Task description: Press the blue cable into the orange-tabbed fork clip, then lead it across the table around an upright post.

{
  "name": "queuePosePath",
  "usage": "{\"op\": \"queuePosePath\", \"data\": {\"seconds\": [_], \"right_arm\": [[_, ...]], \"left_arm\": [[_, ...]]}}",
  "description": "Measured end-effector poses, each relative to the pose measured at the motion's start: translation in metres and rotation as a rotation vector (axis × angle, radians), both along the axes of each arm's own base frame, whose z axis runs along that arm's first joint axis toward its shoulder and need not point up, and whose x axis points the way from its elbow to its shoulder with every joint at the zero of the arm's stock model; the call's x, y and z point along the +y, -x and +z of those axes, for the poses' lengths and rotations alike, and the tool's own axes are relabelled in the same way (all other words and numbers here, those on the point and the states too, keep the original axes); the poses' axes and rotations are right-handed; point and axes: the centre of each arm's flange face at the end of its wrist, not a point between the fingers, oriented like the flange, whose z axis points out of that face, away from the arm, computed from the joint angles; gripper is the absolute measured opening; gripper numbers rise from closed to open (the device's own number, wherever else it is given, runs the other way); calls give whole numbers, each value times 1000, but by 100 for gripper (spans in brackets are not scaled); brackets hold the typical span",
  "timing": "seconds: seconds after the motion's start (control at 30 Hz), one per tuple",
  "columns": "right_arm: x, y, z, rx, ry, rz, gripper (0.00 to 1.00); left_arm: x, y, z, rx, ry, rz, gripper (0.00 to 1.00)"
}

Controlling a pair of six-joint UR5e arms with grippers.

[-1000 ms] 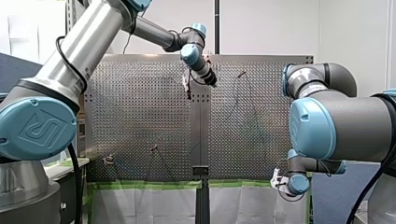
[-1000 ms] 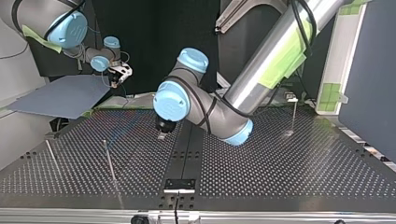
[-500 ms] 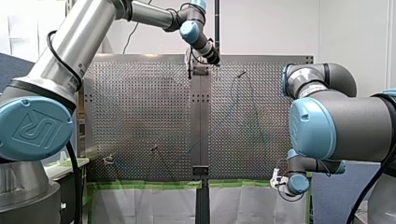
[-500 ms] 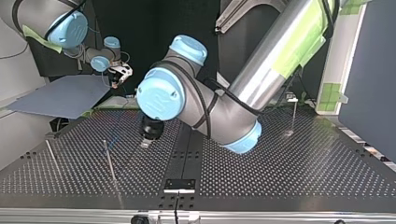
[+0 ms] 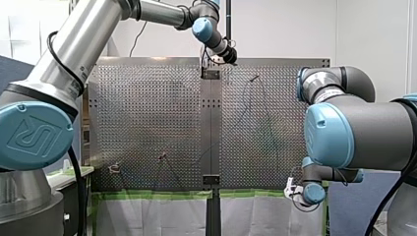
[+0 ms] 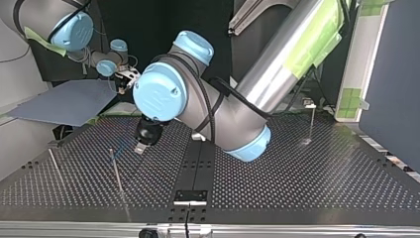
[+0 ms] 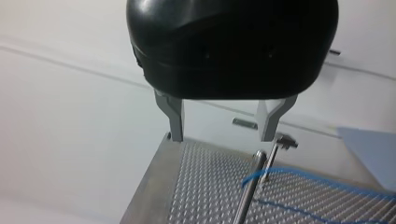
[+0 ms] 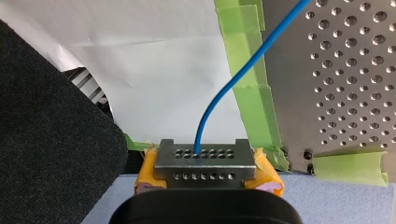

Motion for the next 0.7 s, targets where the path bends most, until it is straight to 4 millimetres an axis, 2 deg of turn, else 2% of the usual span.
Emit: {"op": "queuePosePath", "data": {"seconds": [0.23,0.63,0.7], "right_arm": [[0,-1,0,4,0,3,0],[0,-3,1,8,-5,9,0],[0,-3,1,8,-5,9,0]], "left_arm": [[-20,5,-19,-5,-40,-55,77],[-36,9,-10,-14,60,-84,77],[-37,10,-10,-5,72,-79,80]]}}
